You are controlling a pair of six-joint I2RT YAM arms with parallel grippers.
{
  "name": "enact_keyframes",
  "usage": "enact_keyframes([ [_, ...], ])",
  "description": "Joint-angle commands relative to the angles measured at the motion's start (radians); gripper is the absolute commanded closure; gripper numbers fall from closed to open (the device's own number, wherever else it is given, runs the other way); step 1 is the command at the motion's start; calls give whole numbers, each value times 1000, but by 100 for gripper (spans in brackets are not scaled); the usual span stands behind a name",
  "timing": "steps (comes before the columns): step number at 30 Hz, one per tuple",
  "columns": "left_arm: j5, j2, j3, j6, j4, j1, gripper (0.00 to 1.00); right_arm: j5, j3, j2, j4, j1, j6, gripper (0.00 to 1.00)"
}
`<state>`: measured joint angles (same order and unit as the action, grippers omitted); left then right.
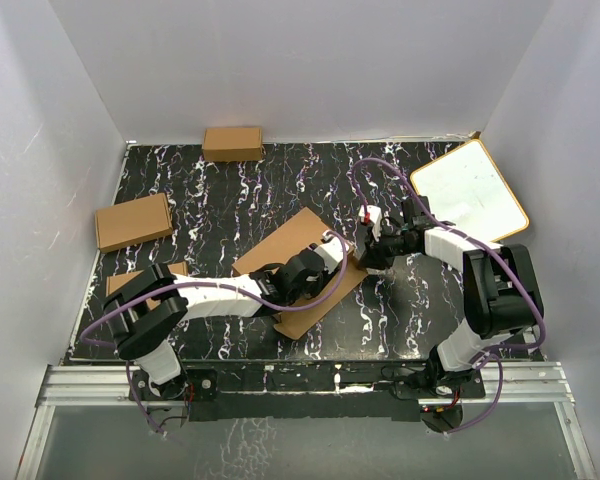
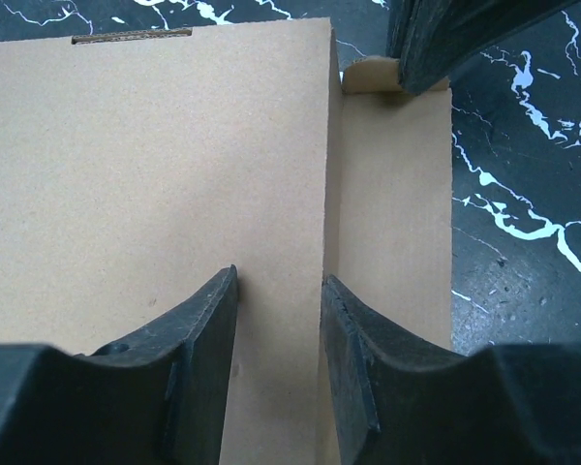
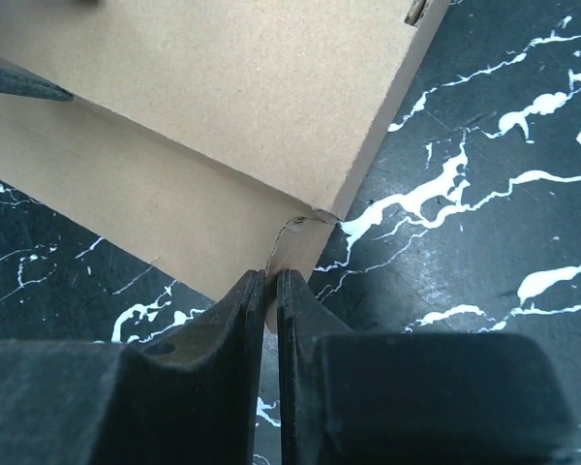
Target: Fold the paper box
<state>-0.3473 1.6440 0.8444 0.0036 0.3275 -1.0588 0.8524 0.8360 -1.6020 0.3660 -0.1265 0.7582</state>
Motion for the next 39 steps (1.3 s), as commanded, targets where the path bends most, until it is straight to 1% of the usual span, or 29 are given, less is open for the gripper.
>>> enact_keyframes([
  [1,-21,31,-10,-27,-15,18,64,96,38,-63,82,-2,26,85],
  [5,-4,34,-13,-29,-9,19,64,106,74,-103,141,-2,38,81],
  [12,22,27,-27,-37,0,19,65,149,116,-116,195,2,16,56],
  [15,32,26,-27,-42,1,19,64,172,144,-137,227,5,8,49],
  [19,43,25,-26,-47,1,18,64,228,180,-209,294,7,18,40],
  [20,45,25,-25,-47,1,18,64,243,188,-221,310,7,26,40],
  [23,50,26,-25,-53,-1,19,65,269,205,-242,347,10,38,39],
  [26,53,23,-28,-58,1,19,64,286,206,-248,338,16,11,40],
  [29,57,21,-28,-63,-2,19,65,265,190,-254,267,19,-92,45],
  [32,58,19,-30,-70,-4,19,64,271,183,-261,230,24,-149,54],
  [34,59,18,-30,-72,-4,19,65,277,183,-265,223,27,-166,59],
  [36,58,19,-29,-75,-4,18,65,306,187,-270,233,36,-168,61],
  [39,60,19,-27,-78,-6,19,64,380,202,-274,285,58,-129,60],
])
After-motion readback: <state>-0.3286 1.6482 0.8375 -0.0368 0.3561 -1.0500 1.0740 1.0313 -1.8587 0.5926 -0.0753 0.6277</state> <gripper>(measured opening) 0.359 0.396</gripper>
